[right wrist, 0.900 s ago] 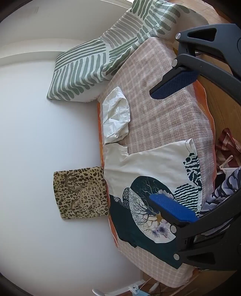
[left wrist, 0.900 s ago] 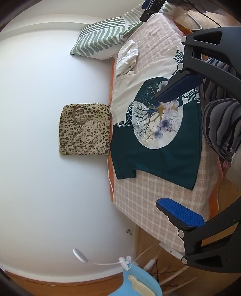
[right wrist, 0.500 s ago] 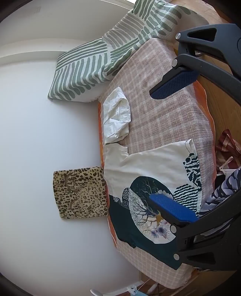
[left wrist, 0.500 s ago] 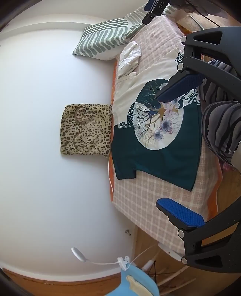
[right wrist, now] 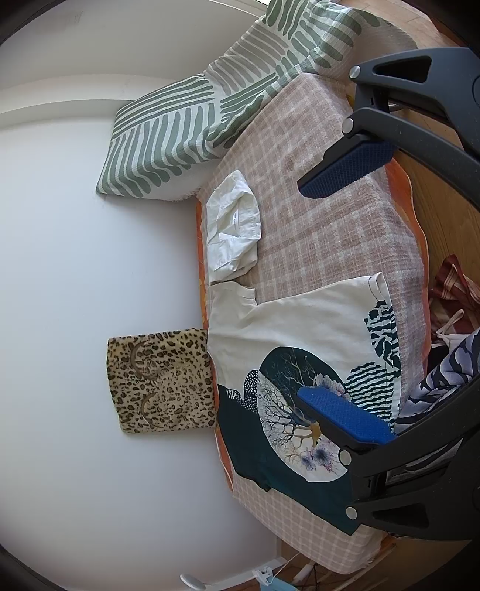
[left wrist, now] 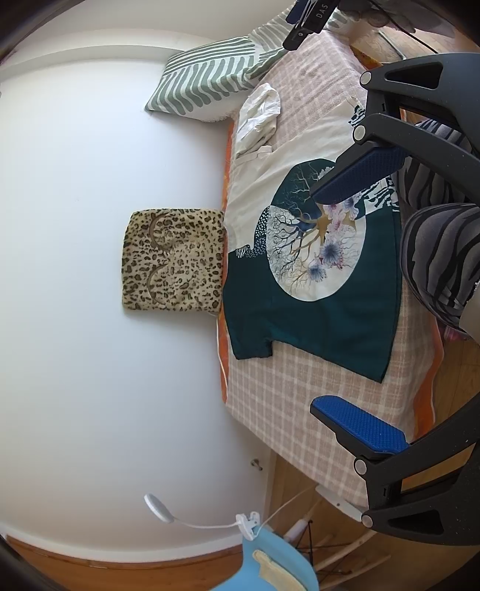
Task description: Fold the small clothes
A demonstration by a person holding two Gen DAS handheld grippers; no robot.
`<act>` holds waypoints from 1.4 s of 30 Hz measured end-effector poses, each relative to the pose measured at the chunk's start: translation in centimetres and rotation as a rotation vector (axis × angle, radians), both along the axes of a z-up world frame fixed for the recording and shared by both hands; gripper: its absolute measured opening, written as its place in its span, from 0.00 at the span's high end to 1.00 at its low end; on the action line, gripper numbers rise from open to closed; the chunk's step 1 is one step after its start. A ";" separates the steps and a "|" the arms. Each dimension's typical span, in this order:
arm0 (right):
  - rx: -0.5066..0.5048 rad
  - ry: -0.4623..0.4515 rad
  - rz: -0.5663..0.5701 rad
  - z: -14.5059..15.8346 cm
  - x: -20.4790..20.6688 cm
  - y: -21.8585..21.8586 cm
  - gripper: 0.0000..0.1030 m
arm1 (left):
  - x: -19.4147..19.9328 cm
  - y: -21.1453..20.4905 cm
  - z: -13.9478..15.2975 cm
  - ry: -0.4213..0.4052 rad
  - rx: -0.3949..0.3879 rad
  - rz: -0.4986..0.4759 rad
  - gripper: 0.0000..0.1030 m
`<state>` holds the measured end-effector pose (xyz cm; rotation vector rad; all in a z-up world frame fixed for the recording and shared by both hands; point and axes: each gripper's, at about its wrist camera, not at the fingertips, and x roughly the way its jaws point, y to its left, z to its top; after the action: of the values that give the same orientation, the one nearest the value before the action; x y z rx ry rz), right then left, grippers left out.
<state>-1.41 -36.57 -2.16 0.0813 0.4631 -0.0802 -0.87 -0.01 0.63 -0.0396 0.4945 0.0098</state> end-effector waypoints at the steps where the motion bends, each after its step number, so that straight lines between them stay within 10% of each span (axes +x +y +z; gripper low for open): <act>1: -0.001 -0.001 0.000 0.0 0.0 0.0 0.00 | 0.0 0.0 0.0 0.001 0.000 0.000 0.00; 42: -0.004 -0.011 0.016 0.6 -0.2 0.3 0.00 | -0.2 -0.7 0.4 -0.020 -0.004 -0.010 0.00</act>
<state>-1.56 -36.23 -1.52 0.0739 0.4525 -0.0651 -1.08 -0.69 1.06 -0.0414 0.4749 -0.0012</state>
